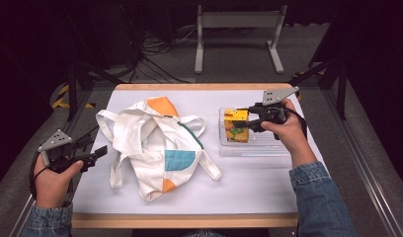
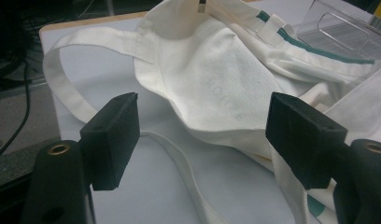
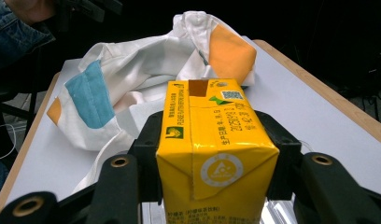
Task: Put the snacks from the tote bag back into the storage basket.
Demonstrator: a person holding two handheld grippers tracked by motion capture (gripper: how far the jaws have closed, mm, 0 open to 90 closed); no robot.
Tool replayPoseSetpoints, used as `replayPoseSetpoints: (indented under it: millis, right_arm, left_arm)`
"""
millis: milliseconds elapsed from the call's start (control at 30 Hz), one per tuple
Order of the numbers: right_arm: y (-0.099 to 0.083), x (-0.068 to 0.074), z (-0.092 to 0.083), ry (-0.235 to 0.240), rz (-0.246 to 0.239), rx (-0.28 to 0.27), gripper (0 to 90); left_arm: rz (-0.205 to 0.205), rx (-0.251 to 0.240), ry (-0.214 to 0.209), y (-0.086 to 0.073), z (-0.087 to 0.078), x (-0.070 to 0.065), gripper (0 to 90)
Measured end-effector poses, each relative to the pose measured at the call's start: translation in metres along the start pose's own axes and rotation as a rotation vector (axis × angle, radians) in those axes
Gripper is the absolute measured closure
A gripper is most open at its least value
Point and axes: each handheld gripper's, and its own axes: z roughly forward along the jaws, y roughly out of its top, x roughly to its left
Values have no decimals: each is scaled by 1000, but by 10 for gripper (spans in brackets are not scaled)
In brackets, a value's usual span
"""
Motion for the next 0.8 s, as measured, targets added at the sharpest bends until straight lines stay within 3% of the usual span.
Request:
replayPoseSetpoints:
  millis: [800]
  right_arm:
    - [-19,4,16,8,8,87,511]
  left_arm:
    - [6,11,-9,1,6,-1,267]
